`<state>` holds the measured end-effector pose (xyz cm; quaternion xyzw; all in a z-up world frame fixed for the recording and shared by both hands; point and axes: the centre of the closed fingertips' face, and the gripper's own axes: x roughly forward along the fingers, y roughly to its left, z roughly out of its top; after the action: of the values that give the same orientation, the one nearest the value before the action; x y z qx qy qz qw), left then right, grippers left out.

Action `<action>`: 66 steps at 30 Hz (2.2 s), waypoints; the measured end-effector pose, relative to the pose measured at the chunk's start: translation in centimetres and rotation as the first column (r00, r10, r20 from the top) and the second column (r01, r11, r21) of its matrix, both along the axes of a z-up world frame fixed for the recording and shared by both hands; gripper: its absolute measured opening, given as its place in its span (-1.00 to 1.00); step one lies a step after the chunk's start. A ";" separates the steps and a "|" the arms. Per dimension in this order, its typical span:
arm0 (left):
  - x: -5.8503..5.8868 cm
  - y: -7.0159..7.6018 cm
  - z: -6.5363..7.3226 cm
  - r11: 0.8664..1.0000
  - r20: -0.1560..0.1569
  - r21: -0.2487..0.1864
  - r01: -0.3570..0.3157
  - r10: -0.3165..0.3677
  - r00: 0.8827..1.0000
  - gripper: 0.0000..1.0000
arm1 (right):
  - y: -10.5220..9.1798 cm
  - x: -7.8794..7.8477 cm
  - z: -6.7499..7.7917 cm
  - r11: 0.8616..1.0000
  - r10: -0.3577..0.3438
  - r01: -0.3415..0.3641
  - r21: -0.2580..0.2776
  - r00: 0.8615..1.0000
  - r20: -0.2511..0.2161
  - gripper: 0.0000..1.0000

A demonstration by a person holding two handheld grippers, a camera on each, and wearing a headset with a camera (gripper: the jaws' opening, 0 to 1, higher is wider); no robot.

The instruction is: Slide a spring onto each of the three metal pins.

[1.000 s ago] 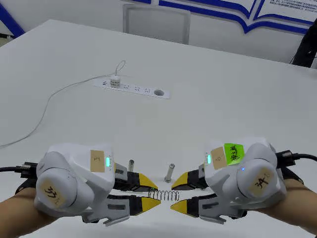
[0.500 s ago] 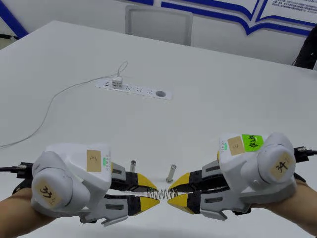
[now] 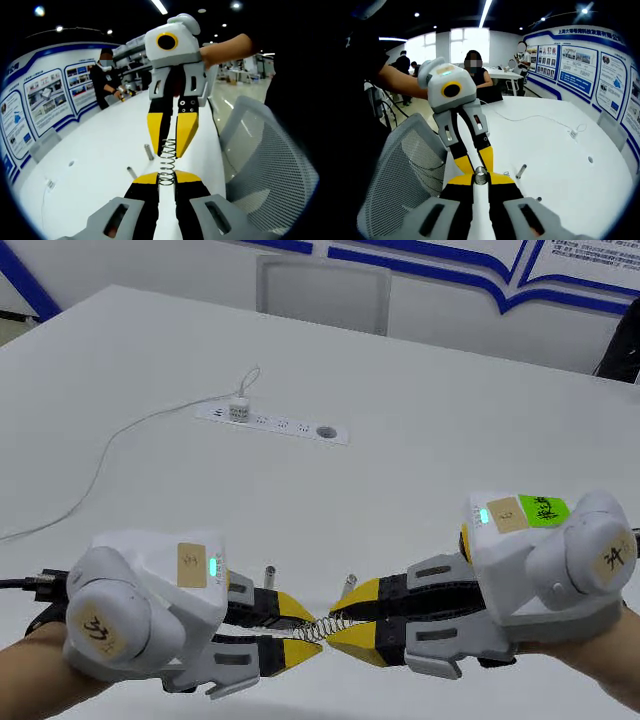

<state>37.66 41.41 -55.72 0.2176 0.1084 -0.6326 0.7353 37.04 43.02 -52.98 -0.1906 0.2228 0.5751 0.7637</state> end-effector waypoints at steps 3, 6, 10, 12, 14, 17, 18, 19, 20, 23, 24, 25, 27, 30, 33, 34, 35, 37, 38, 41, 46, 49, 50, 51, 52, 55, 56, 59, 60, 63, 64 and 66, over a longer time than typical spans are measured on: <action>-0.2 -0.1 -0.1 1.000 -0.019 -0.003 -0.001 0.001 1.000 -0.80 | 1.1 -0.2 0.5 0.999 0.006 -0.006 0.047 1.000 -0.007 -0.78; -0.3 -0.2 -0.2 1.000 -0.021 0.001 -0.010 0.010 1.000 -0.80 | 1.5 0.0 0.6 0.999 0.008 -0.008 0.047 1.000 -0.002 -0.78; -0.1 0.1 -0.1 1.000 -0.041 -0.012 -0.028 0.027 0.999 -0.79 | 1.7 0.1 0.6 0.999 0.005 -0.005 0.054 1.000 -0.005 -0.78; -0.2 0.2 0.1 0.999 -0.052 -0.021 -0.030 0.029 0.998 -0.79 | 1.8 0.1 0.8 0.998 0.002 -0.002 0.065 1.000 -0.012 -0.79; -0.3 0.2 0.1 0.999 -0.085 -0.031 -0.034 0.031 0.996 -0.79 | 1.9 0.1 0.9 0.997 -0.002 0.003 0.073 1.000 -0.021 -0.79; -0.2 0.4 -0.1 0.999 -0.075 -0.027 -0.035 0.033 0.997 -0.78 | 2.0 0.2 0.7 0.998 -0.006 0.007 0.061 1.000 -0.019 -0.79; -0.2 0.4 -0.2 0.999 -0.077 -0.027 -0.036 0.034 0.996 -0.77 | 2.0 0.2 0.6 0.998 -0.006 0.007 0.055 1.000 -0.019 -0.79; -0.2 0.3 -0.1 0.999 -0.081 -0.035 -0.038 0.035 0.996 -0.77 | 2.0 0.2 0.5 0.999 -0.006 0.007 0.052 1.000 -0.020 -0.79; -0.1 0.4 -0.1 0.999 -0.082 -0.036 -0.040 0.037 0.996 -0.77 | 2.0 0.3 0.6 0.999 -0.006 0.007 0.050 1.000 -0.017 -0.79; 0.2 0.6 -0.5 0.998 -0.086 -0.027 -0.064 0.062 0.994 -0.73 | 2.1 0.4 0.5 0.999 -0.004 0.005 0.041 1.000 -0.013 -0.79; 0.3 0.7 -0.6 0.997 -0.081 -0.026 -0.069 0.067 0.994 -0.68 | 2.1 0.5 0.5 0.999 -0.004 0.004 0.039 1.000 -0.014 -0.79; 0.4 0.8 -0.6 0.997 -0.076 -0.026 -0.074 0.072 0.995 -0.63 | 2.1 0.5 0.5 0.999 -0.004 0.005 0.036 1.000 -0.013 -0.79; 0.7 1.0 -0.6 0.995 -0.078 -0.034 -0.091 0.088 0.993 -0.53 | 2.0 0.6 0.5 1.000 -0.007 0.007 0.029 1.000 -0.011 -0.79; 1.1 1.2 -0.4 0.991 -0.087 -0.057 -0.118 0.113 0.990 -0.47 | 1.8 0.9 0.5 0.999 -0.019 0.019 0.027 1.000 -0.006 -0.78; 1.8 1.6 -0.3 0.986 -0.079 -0.063 -0.155 0.150 0.986 -0.40 | 1.6 1.4 0.6 0.999 -0.034 0.034 0.029 0.999 -0.004 -0.78; 2.0 1.8 -0.3 0.985 -0.080 -0.067 -0.160 0.154 0.985 -0.35 | 1.6 1.5 0.7 0.999 -0.038 0.038 0.029 0.999 -0.002 -0.78; 2.1 1.9 -0.2 0.984 -0.083 -0.069 -0.165 0.159 0.984 -0.30 | 1.5 1.6 0.7 0.999 -0.042 0.042 0.028 0.999 0.000 -0.78; 2.3 2.2 -0.2 0.981 -0.085 -0.073 -0.179 0.172 0.981 -0.23 | 1.3 1.8 0.8 0.998 -0.048 0.048 0.030 0.999 0.003 -0.78; 2.5 2.4 -0.2 0.979 -0.085 -0.076 -0.191 0.185 0.979 -0.22 | 1.2 2.0 0.8 0.998 -0.055 0.055 0.031 0.998 0.005 -0.78; 3.3 2.6 0.4 0.966 -0.082 -0.110 -0.235 0.227 0.970 -0.16 | 0.8 2.6 0.7 0.997 -0.074 0.074 0.026 0.997 0.009 -0.78; 3.9 2.8 1.1 0.954 -0.098 -0.145 -0.262 0.250 0.963 0.02 | 0.2 3.7 0.7 0.993 -0.115 0.114 0.028 0.993 0.011 -0.78; 4.1 3.0 1.0 0.953 -0.097 -0.143 -0.268 0.256 0.962 0.04 | -0.3 4.4 0.7 0.991 -0.133 0.132 0.027 0.991 0.010 -0.78; 4.2 3.2 1.0 0.952 -0.098 -0.142 -0.271 0.259 0.961 0.05 | -0.4 4.6 0.7 0.990 -0.140 0.140 0.027 0.990 0.011 -0.78; 4.3 3.4 0.8 0.951 -0.104 -0.139 -0.277 0.264 0.959 0.08 | -0.7 4.9 0.6 0.989 -0.149 0.149 0.024 0.989 0.009 -0.78; 4.4 3.6 0.8 0.950 -0.106 -0.137 -0.282 0.269 0.957 0.10 | -0.9 5.1 0.6 0.987 -0.159 0.158 0.022 0.987 0.010 -0.78; 4.7 4.2 0.4 0.945 -0.114 -0.125 -0.303 0.290 0.950 0.18 | -1.5 5.7 0.3 0.983 -0.183 0.183 0.019 0.983 0.007 -0.78; 4.9 4.4 0.3 0.942 -0.118 -0.123 -0.312 0.298 0.947 0.20 | -1.7 5.9 0.2 0.982 -0.190 0.190 0.016 0.982 0.006 -0.78; 5.2 4.8 0.3 0.937 -0.122 -0.121 -0.329 0.315 0.941 0.26 | -2.6 6.8 -0.2 0.971 -0.237 0.237 0.000 0.971 0.015 -0.78; 5.3 4.9 0.3 0.935 -0.123 -0.121 -0.334 0.319 0.940 0.29 | -2.9 7.1 -0.3 0.968 -0.249 0.250 -0.014 0.968 0.033 -0.78; 6.1 5.4 0.1 0.919 -0.130 -0.114 -0.377 0.362 0.923 0.47 | -3.3 7.7 -0.4 0.956 -0.293 0.293 0.001 0.956 0.029 -0.78; 6.2 5.5 0.0 0.916 -0.133 -0.113 -0.385 0.370 0.920 0.57 | -3.6 7.9 -0.4 0.953 -0.302 0.303 -0.004 0.953 0.036 -0.78; 6.4 5.7 -0.1 0.912 -0.136 -0.111 -0.395 0.380 0.915 0.70 | -4.1 8.3 -0.6 0.948 -0.316 0.317 -0.014 0.948 0.041 -0.78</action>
<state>44.05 47.10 -55.77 0.1055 0.1470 -0.4910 0.8522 45.35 38.97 -53.60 -0.1711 0.2416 0.4393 0.8482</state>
